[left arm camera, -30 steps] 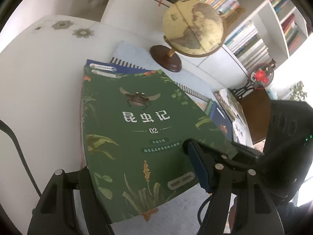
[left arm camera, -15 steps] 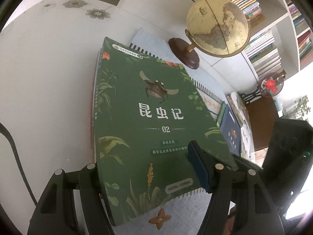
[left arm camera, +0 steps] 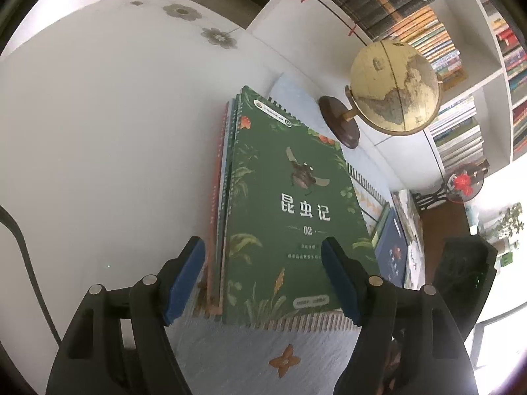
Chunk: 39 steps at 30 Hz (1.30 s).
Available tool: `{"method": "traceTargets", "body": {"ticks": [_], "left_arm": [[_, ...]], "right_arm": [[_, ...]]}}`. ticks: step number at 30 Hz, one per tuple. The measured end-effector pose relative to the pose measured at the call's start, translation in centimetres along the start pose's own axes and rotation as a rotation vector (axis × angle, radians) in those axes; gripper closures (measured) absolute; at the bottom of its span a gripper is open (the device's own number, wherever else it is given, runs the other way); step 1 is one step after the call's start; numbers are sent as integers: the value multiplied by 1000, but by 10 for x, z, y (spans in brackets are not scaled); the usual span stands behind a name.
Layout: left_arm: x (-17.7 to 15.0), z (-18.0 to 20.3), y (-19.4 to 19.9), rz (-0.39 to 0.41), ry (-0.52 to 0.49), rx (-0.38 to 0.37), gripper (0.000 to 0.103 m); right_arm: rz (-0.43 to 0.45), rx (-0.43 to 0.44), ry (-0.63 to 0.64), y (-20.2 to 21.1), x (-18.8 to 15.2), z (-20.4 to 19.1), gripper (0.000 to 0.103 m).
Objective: Organize books
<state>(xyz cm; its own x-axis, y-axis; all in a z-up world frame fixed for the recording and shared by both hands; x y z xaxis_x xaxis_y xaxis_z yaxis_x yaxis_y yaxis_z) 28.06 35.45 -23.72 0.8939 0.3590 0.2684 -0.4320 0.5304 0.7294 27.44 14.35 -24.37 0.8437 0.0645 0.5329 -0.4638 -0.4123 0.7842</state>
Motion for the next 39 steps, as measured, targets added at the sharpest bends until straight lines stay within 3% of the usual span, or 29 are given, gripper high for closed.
{"method": "traceTargets", "body": {"ticks": [2,5,6,11,13,15,16,21,30,34,39], "left_arm": [[-5,3,6,9,-7,0,32],[-17,13,14,8,-25,-3,32],[-22,17,17,12,-39,2,32],[-53,45,28,6,-121,30,32],[-72,64,27,-13,-159,23,28],[-92,84,23,-44,-193,12,16],[-105,98,18,-64,-212,9,15],[-174,162,-5,-160,-280,-39,14],[-283,266,-6,-175,-502,-100,14],[-304,295,-1,-150,-566,-114,14],[-301,318,-14,-156,-635,-127,14]], "right_arm": [[-6,-13,11,0,0,-4,71],[-41,-45,81,1,-1,-15,53],[-60,-70,110,2,-4,-17,52],[-121,-98,110,35,-29,-3,52],[-103,-123,99,62,-48,8,51],[-88,-146,72,93,-71,19,51],[-79,-157,58,107,-82,25,51],[-15,-238,-41,191,-141,61,51],[88,-327,-257,317,-232,128,50],[140,-350,-320,345,-247,146,48],[176,-320,-422,356,-247,172,48]]}}
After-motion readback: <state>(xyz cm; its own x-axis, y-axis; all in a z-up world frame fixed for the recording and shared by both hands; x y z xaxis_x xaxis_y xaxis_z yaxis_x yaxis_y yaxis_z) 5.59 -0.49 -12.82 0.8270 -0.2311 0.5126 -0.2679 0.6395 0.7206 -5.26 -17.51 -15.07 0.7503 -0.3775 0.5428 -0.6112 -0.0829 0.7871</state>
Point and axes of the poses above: each gripper's, at about its wrist camera, not at the fingertips, and y roughly against the way its jaws point, z to its right, x to its top, the point moved 3 cm from there along -y, roughly the way its jaws point, and after that the axes turned 9 degrees about y, right-handed, at the moved point
